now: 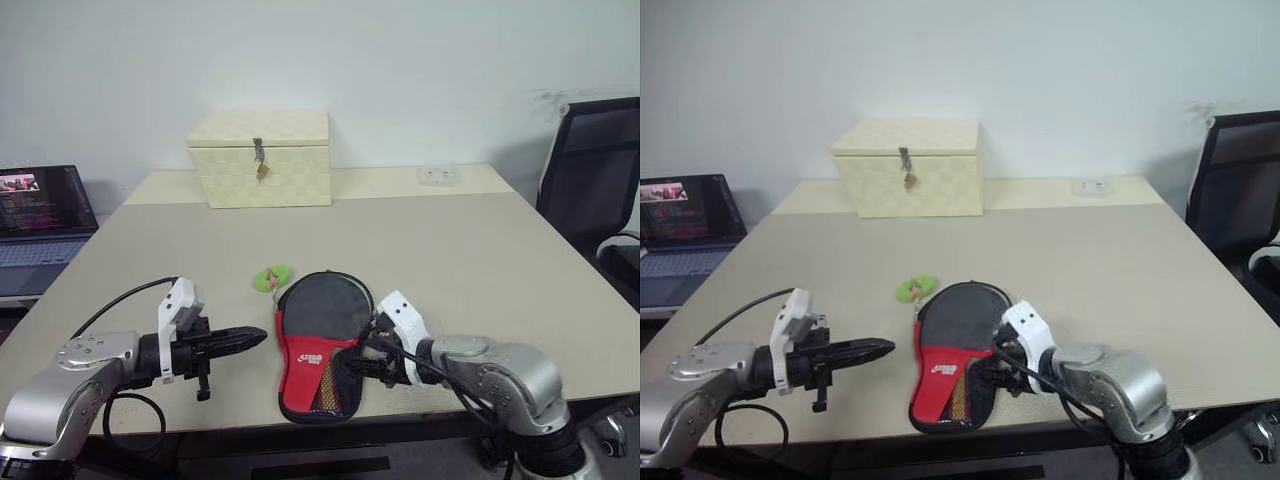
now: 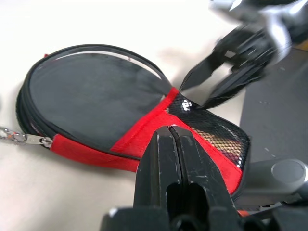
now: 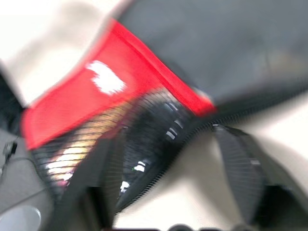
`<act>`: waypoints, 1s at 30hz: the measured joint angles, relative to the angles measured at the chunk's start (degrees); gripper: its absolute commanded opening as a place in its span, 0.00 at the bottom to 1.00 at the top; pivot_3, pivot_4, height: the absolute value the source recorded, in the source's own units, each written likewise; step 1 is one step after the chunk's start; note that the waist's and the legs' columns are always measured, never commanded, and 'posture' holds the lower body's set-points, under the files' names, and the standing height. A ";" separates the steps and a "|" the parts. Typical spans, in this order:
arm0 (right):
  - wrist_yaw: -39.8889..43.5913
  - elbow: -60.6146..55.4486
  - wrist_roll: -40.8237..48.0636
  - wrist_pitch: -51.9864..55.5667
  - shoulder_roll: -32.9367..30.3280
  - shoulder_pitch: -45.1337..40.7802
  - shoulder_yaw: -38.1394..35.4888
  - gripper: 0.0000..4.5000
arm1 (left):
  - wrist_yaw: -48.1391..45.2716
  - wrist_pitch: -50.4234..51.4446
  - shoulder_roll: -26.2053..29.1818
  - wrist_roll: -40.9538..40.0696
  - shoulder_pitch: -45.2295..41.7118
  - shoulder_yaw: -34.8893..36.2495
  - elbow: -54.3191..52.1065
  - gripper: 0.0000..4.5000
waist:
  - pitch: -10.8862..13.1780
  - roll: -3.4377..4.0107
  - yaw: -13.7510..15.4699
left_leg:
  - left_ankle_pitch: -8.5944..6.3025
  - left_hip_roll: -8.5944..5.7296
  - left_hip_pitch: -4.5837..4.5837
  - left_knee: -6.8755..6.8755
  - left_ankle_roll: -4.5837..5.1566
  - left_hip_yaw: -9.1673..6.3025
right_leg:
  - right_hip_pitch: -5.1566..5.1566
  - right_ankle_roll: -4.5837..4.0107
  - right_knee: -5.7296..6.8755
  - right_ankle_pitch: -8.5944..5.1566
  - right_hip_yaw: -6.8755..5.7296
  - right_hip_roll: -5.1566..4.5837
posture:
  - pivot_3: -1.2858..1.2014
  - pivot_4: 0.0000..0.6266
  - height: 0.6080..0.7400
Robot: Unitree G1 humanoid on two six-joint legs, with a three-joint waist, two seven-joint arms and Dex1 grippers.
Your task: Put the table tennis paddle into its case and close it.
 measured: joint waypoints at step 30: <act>0.51 19.50 -7.75 -20.23 9.01 -6.97 6.24 1.00 | 17.58 -14.77 -21.12 27.58 -46.68 -13.54 66.13 1.00 | -0.03 -0.12 2.21 | 0.02 -0.30 -0.86 0.33 -0.01 -0.10 | -0.64 -0.07 0.11 0.33 -0.40 -0.04 | 0.52 0.24 1.00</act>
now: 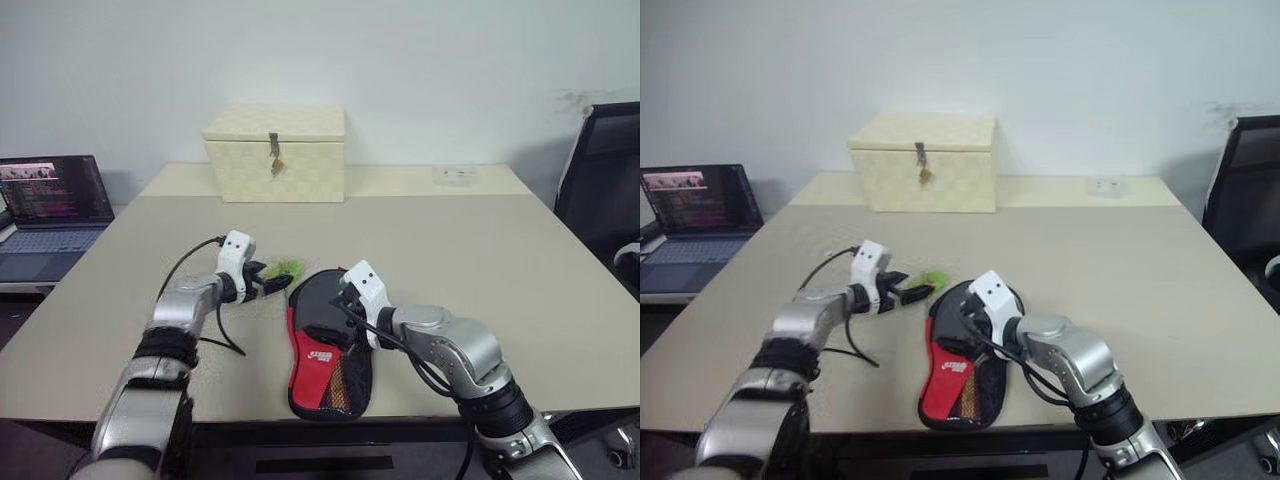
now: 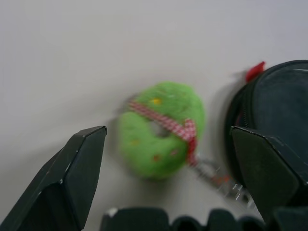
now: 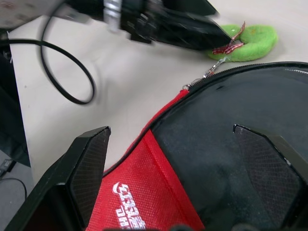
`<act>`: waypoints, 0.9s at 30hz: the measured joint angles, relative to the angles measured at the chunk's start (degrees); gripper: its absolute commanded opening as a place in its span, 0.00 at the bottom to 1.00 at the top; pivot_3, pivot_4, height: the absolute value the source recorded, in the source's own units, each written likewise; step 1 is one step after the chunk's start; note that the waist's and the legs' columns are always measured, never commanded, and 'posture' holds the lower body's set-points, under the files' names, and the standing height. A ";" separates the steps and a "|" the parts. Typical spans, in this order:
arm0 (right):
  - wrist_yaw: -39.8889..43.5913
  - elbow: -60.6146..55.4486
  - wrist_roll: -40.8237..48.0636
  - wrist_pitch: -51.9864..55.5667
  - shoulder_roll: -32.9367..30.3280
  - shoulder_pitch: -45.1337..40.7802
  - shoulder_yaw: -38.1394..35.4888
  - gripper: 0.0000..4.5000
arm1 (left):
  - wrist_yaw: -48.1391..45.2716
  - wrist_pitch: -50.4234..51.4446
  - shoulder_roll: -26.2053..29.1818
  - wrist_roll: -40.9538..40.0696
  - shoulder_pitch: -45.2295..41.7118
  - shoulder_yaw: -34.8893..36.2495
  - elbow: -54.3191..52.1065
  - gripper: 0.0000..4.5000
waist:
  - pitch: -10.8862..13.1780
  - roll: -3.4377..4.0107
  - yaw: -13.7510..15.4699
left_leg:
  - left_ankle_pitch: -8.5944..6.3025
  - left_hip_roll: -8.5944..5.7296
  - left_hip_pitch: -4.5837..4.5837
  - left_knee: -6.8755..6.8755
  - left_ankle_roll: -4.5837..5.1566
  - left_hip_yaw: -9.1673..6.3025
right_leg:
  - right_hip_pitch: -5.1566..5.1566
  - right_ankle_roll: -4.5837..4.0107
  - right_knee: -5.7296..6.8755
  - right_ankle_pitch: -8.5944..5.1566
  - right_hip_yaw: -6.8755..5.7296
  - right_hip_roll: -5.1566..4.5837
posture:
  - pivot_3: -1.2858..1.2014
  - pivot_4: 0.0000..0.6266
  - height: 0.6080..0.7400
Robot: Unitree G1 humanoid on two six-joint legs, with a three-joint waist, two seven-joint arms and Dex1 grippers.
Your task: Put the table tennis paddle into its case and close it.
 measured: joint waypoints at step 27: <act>-1.47 20.09 -10.66 -12.70 5.95 -4.06 4.78 1.00 | 4.31 -10.56 -3.34 5.42 -5.66 3.58 17.82 0.02 | -0.09 -0.06 -0.22 | 0.03 0.05 0.16 0.13 -0.03 -0.03 | 0.04 -0.01 0.34 0.01 0.02 -0.01 | 0.52 0.24 1.00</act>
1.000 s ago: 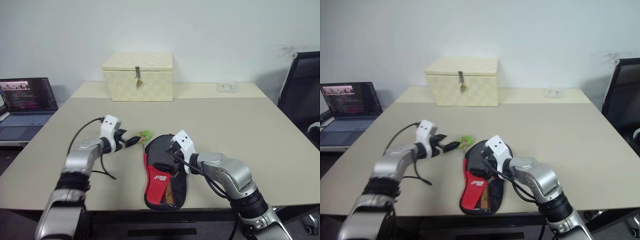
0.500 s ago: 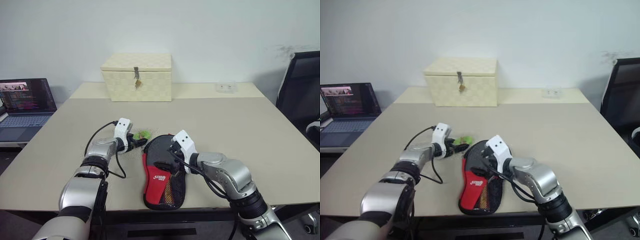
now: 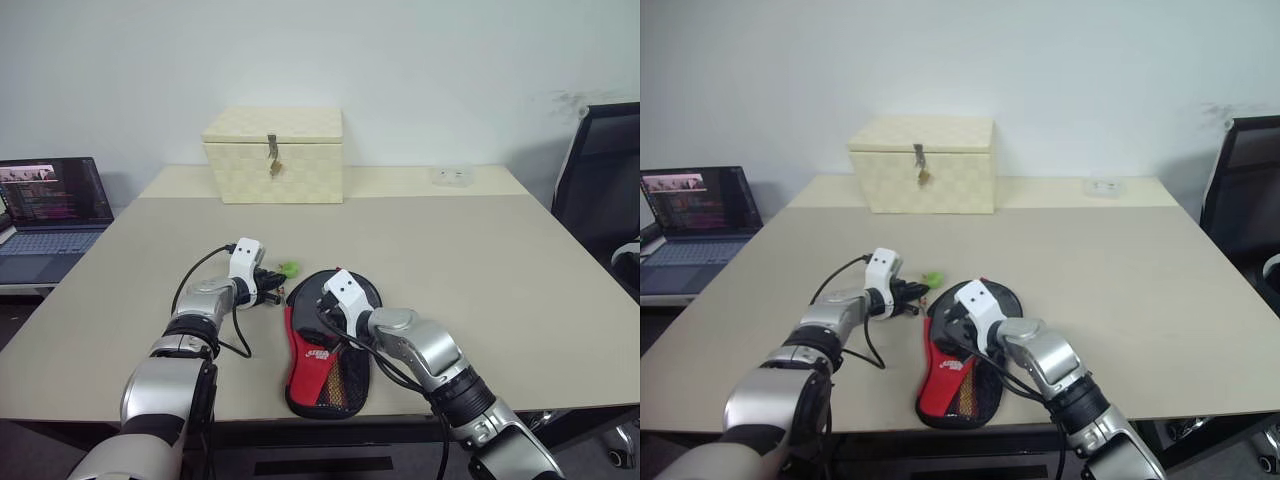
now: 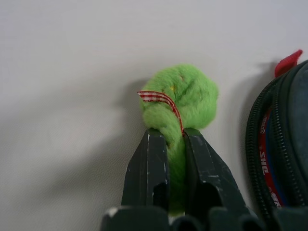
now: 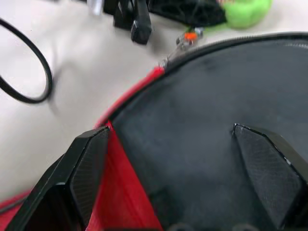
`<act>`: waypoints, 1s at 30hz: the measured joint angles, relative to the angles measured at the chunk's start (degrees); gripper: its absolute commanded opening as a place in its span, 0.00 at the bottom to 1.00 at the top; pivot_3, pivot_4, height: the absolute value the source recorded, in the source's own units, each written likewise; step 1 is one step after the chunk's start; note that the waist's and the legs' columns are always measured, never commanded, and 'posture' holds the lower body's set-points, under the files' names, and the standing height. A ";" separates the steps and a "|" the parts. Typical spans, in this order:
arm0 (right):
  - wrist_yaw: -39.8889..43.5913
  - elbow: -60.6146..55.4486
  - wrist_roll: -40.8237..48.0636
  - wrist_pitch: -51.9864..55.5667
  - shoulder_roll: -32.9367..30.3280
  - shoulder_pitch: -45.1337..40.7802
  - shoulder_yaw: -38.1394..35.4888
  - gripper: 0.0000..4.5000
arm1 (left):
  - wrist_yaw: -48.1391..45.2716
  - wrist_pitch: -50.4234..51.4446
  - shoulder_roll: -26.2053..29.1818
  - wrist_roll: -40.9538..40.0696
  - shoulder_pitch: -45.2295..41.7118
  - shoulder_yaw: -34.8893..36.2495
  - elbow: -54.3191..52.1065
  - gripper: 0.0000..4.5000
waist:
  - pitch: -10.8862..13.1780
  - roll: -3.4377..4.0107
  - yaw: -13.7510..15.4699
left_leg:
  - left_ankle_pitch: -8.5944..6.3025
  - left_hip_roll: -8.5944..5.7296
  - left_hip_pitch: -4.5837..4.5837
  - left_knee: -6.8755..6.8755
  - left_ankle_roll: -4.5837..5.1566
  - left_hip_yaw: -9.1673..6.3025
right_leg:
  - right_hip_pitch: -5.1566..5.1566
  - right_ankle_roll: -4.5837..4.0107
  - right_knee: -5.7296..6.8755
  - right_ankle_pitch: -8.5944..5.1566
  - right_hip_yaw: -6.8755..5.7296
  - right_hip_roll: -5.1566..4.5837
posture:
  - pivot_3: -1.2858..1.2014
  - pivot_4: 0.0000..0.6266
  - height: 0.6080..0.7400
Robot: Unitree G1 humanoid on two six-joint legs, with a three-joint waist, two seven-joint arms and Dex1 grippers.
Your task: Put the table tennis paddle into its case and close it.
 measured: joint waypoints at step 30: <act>0.12 -17.19 -4.42 7.32 -2.19 11.62 3.90 1.00 | 26.26 -15.63 -11.67 29.87 -16.30 -17.50 10.80 0.02 | -0.15 -0.24 -0.34 | 0.21 -0.18 0.27 -0.10 -0.25 0.05 | 0.03 0.28 0.40 -0.17 0.06 0.12 | 0.52 0.24 1.00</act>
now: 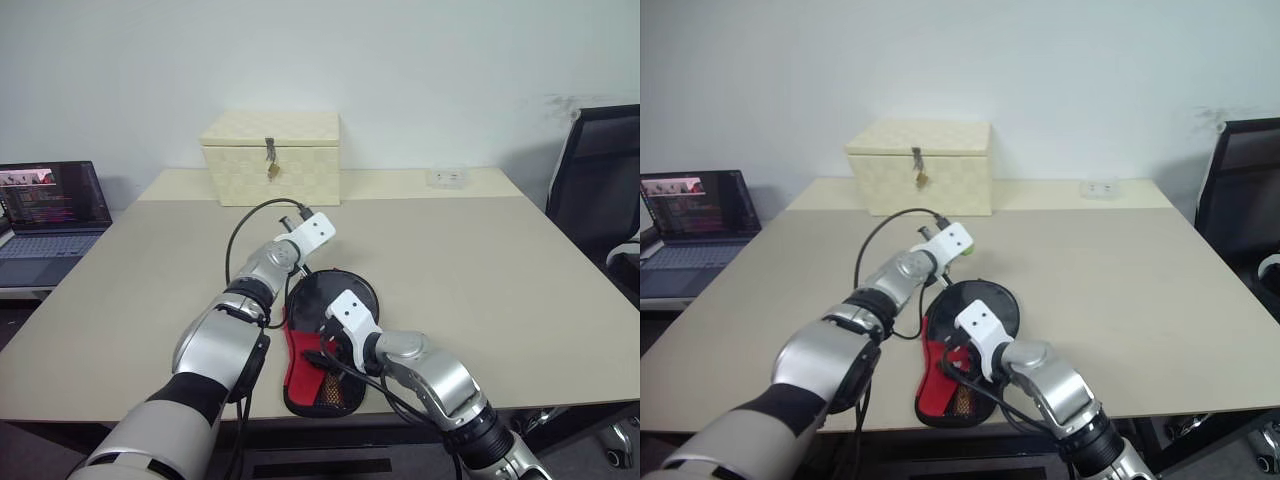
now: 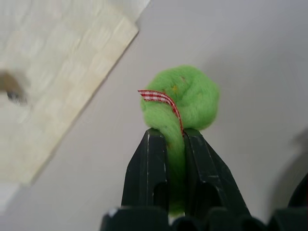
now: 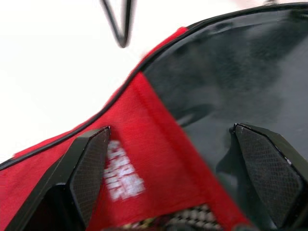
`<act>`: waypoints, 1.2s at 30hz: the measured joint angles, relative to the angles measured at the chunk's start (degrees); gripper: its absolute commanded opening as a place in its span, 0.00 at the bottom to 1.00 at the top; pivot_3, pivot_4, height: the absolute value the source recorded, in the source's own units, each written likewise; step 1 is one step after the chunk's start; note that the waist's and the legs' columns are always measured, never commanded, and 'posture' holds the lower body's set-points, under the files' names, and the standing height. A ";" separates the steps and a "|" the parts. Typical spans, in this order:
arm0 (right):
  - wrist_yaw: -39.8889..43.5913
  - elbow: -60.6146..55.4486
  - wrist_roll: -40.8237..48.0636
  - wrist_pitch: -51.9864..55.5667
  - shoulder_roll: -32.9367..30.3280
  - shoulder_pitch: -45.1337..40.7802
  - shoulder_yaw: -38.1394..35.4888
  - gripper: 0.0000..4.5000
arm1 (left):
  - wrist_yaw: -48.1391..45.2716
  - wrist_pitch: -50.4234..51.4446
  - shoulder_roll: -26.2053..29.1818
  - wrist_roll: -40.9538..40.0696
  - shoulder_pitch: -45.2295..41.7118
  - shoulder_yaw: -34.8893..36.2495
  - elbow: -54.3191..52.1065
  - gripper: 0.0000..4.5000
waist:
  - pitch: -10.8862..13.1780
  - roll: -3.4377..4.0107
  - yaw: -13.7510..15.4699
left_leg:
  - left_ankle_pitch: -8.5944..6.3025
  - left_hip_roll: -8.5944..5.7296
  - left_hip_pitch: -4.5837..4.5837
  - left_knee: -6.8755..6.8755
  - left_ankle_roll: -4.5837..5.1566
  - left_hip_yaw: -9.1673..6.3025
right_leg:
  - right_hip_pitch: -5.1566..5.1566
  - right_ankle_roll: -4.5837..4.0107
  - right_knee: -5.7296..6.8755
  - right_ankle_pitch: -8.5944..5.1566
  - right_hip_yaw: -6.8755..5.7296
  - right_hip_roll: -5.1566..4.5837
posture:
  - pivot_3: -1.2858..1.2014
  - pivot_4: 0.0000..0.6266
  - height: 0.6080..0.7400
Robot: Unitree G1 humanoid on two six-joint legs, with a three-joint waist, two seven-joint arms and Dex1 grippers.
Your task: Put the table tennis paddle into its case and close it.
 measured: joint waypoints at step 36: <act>1.29 -2.19 0.01 1.12 -0.64 0.59 1.07 1.00 | -23.18 -30.85 -11.21 6.93 0.68 -10.39 0.22 0.55 | -0.13 0.02 -0.24 | 0.00 -0.04 0.04 -0.02 0.01 0.04 | 0.05 0.01 -0.06 -0.01 0.05 0.07 | 0.52 0.24 1.00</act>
